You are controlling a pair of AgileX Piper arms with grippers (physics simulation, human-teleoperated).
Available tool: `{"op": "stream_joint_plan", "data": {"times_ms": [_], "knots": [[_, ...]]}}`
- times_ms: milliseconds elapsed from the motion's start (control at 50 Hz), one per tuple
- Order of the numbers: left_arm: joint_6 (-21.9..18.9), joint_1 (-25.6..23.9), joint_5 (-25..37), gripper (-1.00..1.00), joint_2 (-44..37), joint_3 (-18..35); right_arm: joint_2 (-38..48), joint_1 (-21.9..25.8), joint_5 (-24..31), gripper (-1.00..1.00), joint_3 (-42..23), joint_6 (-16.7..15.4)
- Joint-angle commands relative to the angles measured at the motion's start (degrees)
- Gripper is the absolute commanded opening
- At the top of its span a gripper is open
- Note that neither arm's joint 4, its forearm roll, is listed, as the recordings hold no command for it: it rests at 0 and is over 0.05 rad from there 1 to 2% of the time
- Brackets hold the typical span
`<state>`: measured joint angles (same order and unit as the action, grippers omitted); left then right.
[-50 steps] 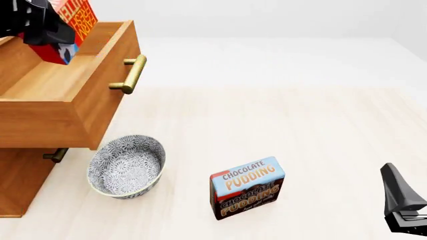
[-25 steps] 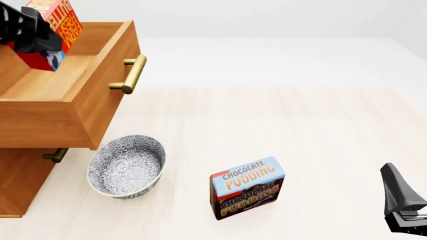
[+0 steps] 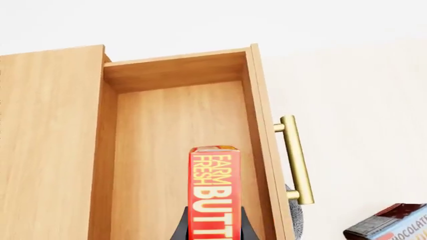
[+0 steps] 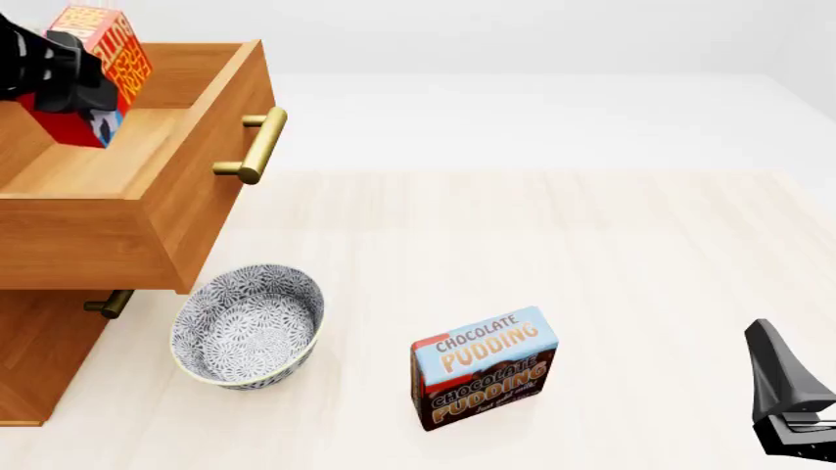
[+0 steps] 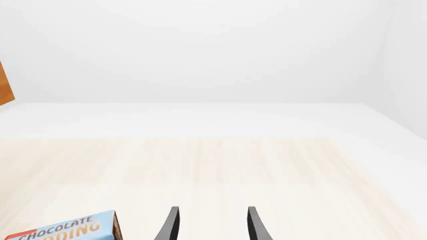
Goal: Put the butter at the back in the top drawer of the cabinet and close it.
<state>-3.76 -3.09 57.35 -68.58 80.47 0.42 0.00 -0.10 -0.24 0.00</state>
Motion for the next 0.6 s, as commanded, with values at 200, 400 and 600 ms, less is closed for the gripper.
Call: {"op": "stream_joint_plan", "data": {"times_ms": [200, 400, 600], "knots": [[-0.66, 2.91, -2.54, -1.00, -0.91, -1.20, 0.00, 0.00, 0.00, 1.00, 0.00, 0.00], [-0.43, 4.18, -3.06, -1.00, -1.48, -1.64, 0.00, 0.00, 0.00, 1.00, 0.00, 0.00], [-0.22, 5.33, -4.43, -1.00, -2.47, -2.90, 0.00, 0.00, 0.00, 1.00, 0.00, 0.00]]}}
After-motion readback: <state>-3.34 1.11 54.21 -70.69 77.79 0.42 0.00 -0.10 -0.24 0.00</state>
